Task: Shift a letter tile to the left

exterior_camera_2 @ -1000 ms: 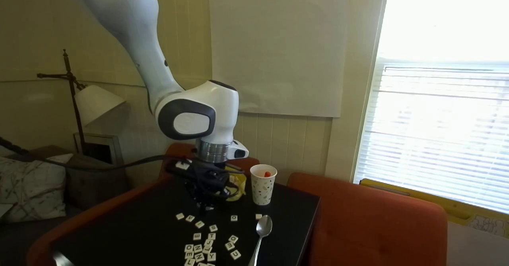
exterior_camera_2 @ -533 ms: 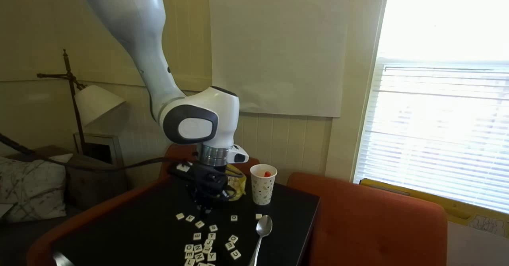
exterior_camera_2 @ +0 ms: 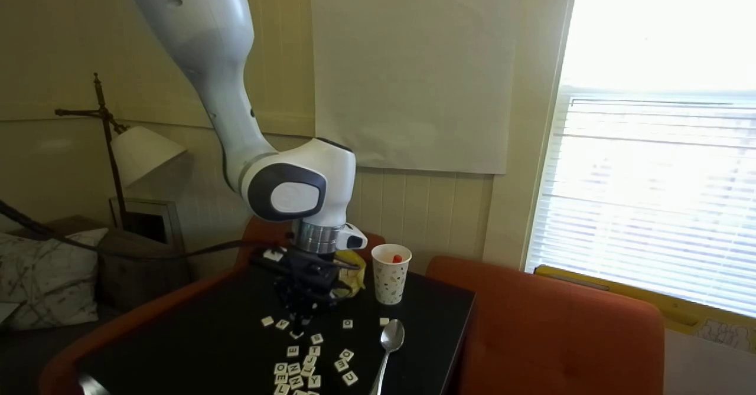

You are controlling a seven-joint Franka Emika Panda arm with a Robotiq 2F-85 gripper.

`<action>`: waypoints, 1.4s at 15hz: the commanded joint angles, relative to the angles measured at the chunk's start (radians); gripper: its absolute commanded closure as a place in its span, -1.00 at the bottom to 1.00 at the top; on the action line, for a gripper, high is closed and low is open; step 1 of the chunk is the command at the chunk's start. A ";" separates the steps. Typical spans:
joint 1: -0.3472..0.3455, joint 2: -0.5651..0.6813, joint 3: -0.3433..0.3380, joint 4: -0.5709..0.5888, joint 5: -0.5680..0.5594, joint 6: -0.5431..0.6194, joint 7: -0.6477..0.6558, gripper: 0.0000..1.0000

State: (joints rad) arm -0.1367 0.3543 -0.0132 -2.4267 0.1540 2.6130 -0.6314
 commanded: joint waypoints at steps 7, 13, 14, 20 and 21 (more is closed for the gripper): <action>-0.025 0.038 0.026 0.040 -0.059 -0.050 0.020 1.00; -0.027 0.057 0.029 0.058 -0.070 -0.048 0.016 1.00; -0.029 0.062 0.033 0.064 -0.071 -0.054 0.008 1.00; -0.053 0.076 0.066 0.092 -0.068 -0.128 -0.122 1.00; -0.052 0.078 0.066 0.095 -0.069 -0.136 -0.138 1.00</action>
State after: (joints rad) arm -0.1662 0.3936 0.0323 -2.3652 0.1084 2.5125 -0.7187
